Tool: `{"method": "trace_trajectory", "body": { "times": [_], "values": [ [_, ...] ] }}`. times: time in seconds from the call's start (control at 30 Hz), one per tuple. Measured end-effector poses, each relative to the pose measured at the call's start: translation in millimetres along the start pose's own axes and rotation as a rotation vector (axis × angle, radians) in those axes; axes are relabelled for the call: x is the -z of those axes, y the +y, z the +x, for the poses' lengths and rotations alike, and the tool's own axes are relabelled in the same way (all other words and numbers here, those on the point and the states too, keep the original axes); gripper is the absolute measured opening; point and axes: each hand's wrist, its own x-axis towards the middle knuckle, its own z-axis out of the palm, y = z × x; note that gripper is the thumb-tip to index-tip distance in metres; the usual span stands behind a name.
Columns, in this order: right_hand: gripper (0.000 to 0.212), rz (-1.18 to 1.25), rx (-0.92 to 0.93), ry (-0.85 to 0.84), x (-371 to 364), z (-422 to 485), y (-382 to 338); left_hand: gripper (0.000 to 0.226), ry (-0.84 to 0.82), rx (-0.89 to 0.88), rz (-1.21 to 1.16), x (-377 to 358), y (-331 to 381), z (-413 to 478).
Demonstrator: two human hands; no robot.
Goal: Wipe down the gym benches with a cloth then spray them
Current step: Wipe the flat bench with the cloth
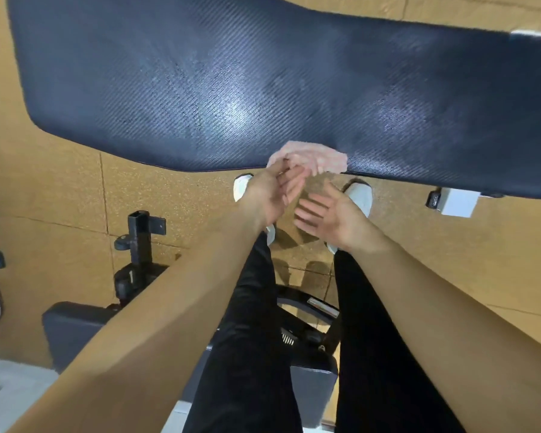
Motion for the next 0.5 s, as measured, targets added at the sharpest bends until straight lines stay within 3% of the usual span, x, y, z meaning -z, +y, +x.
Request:
{"method": "trace_trajectory", "body": {
  "times": [0.07, 0.17, 0.37, 0.43, 0.5],
  "values": [
    [0.061, 0.101, 0.012, -0.08, -10, 0, 1, 0.032, 0.022, -0.008, 0.082, -10, -4, -2],
    [0.049, 0.224, 0.075, -0.036, -28, 5, -10, 0.02, 0.095, -0.013, 0.194, -7, -5, -6],
    [0.005, 0.107, 0.122, 0.066, -43, 13, -15, 0.012, 0.209, -0.015, 0.374, 19, -2, -13],
    [0.003, 0.083, 0.151, 0.129, -39, 17, -9, 0.015, 0.266, -0.034, 0.431, 24, 1, -13],
    [0.018, 0.086, 0.16, 0.213, -31, 22, -3, 0.024, 0.359, -0.115, 0.41, 28, 7, -9]
  ]
}}
